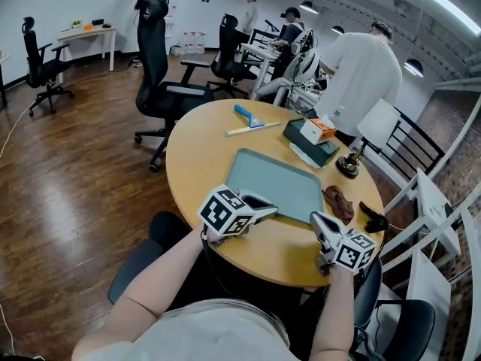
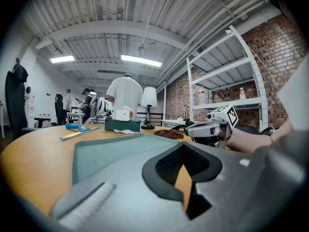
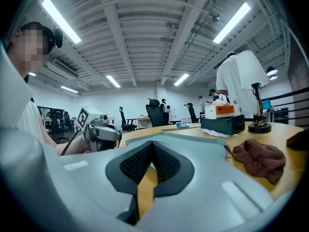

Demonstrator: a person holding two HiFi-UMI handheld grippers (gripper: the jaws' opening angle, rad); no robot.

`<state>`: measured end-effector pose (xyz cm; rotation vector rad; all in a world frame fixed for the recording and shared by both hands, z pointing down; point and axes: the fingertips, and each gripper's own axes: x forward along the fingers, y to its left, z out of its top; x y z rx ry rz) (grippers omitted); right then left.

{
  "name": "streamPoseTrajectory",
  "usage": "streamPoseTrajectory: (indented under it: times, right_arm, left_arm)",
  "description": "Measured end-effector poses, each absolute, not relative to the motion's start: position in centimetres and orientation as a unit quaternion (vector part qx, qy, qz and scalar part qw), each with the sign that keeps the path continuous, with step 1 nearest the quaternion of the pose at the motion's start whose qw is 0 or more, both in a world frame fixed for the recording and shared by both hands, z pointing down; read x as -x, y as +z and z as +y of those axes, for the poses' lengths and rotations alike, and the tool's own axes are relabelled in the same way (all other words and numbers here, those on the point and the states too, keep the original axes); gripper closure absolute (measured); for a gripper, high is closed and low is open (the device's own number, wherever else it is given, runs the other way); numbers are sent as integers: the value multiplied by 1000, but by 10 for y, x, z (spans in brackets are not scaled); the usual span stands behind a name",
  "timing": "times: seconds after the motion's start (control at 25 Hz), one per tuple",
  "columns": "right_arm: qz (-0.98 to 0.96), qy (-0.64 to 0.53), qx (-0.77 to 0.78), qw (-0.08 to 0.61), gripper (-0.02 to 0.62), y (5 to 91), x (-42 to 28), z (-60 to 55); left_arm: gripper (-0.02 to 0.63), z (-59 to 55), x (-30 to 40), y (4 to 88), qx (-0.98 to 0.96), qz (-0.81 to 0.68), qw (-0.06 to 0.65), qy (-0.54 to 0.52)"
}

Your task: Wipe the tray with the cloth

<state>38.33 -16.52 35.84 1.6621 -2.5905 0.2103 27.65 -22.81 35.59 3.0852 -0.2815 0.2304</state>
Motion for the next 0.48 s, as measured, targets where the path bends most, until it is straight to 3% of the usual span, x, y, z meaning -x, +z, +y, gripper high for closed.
streamPoseTrajectory:
  times: [0.24, 0.36, 0.48]
  right_arm:
    - [-795, 25, -599, 95, 583, 336, -429, -167]
    - [-763, 23, -630, 143, 509, 332, -462, -187]
    - [-727, 48, -661, 178, 475, 335, -494, -200]
  left_arm:
    - [604, -222, -281, 356, -994, -84, 18, 73]
    - [604, -231, -272, 352, -993, -92, 14, 72]
    - [604, -236, -268, 348, -993, -93, 15, 71]
